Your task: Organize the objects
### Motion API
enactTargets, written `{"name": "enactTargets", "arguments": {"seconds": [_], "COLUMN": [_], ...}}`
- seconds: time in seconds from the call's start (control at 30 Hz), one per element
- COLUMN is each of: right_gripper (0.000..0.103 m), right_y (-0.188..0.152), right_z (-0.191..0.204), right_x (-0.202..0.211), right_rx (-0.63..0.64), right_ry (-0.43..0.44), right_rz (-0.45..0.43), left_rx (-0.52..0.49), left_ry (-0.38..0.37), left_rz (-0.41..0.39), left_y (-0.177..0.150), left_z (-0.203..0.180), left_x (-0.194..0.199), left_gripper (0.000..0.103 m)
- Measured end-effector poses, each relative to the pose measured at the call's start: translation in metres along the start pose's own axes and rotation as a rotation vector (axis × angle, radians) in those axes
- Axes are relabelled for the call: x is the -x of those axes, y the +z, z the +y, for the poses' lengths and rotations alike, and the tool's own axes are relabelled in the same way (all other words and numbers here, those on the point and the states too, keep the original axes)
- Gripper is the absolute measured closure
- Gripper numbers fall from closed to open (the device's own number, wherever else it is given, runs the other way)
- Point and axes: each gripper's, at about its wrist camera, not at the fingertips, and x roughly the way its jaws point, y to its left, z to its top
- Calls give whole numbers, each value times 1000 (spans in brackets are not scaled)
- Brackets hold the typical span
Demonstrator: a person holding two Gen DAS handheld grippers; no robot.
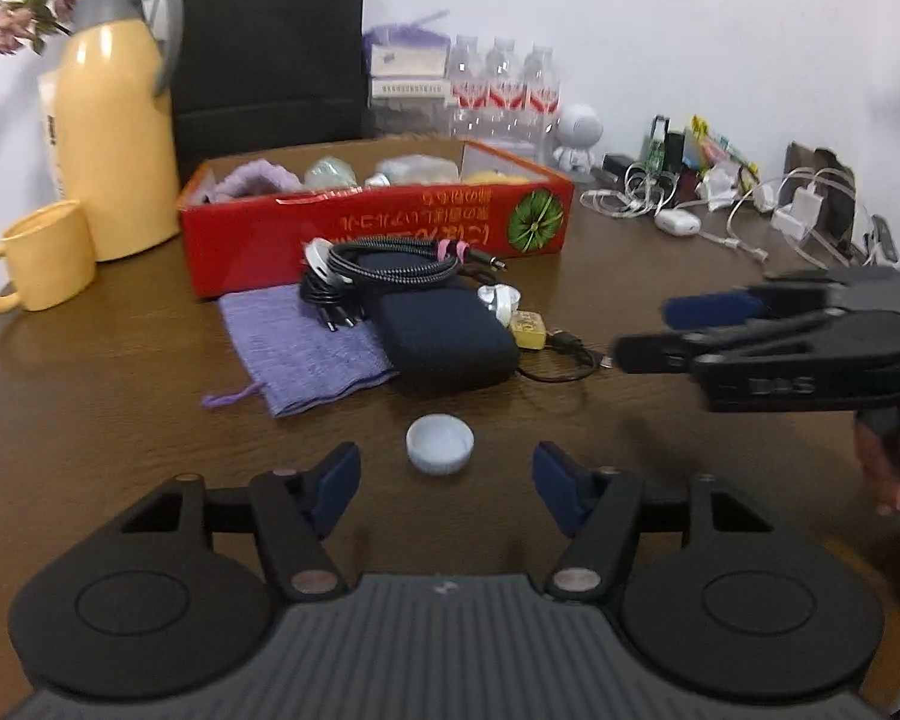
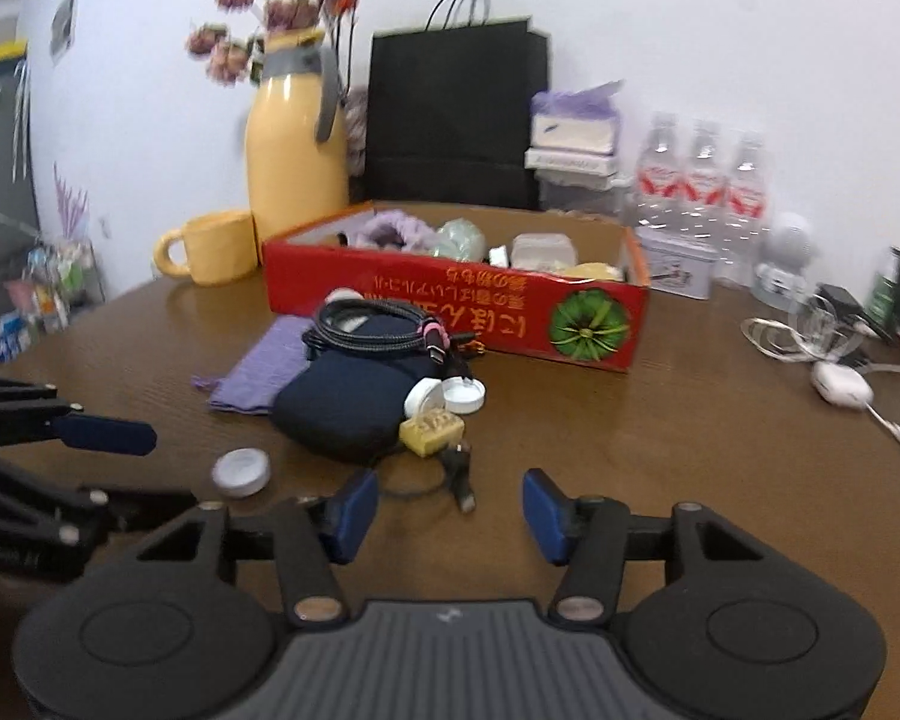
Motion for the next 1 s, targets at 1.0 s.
{"name": "enactTargets", "arguments": {"seconds": [1.0], "right_gripper": [72], "right_y": [-9], "right_z": [-2], "right_x": [28], "right_rx": [-144], "right_ry": [129], "right_rz": [-107], "left_rx": [120], "left_ry": [71], "left_rz": [-53], "left_y": [-7], "left_z": [7], "left_x": [46], "left_gripper": [73]}}
